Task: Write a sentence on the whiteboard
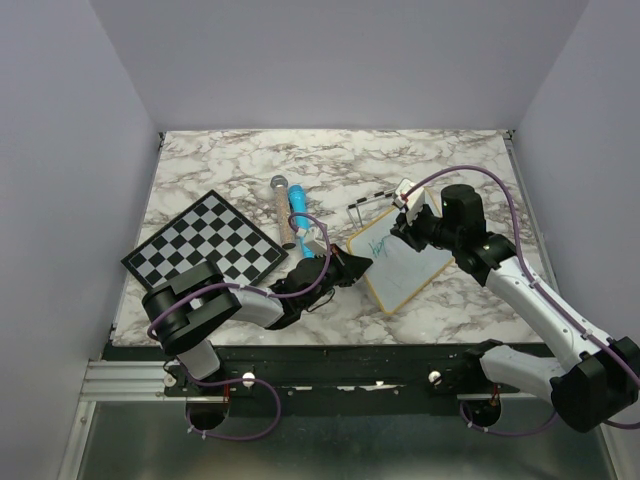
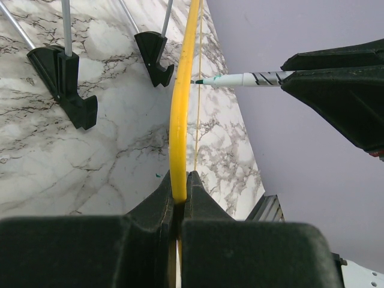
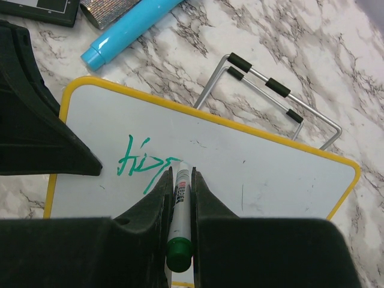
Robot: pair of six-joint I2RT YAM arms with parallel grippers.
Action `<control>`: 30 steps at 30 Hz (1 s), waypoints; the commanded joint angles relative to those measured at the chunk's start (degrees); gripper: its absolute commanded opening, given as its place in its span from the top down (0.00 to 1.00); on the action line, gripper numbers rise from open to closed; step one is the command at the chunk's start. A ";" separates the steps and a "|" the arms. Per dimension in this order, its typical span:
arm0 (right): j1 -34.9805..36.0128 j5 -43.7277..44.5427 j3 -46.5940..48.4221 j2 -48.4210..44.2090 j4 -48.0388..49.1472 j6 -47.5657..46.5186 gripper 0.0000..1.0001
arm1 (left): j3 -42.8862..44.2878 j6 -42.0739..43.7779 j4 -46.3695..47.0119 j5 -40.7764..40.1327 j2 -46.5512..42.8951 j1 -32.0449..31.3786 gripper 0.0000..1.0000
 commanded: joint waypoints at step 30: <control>-0.14 -6.45 0.47 -0.69 -4.90 -0.06 1.00 | -0.76 2.04 -0.32 1.57 0.84 -0.03 1.00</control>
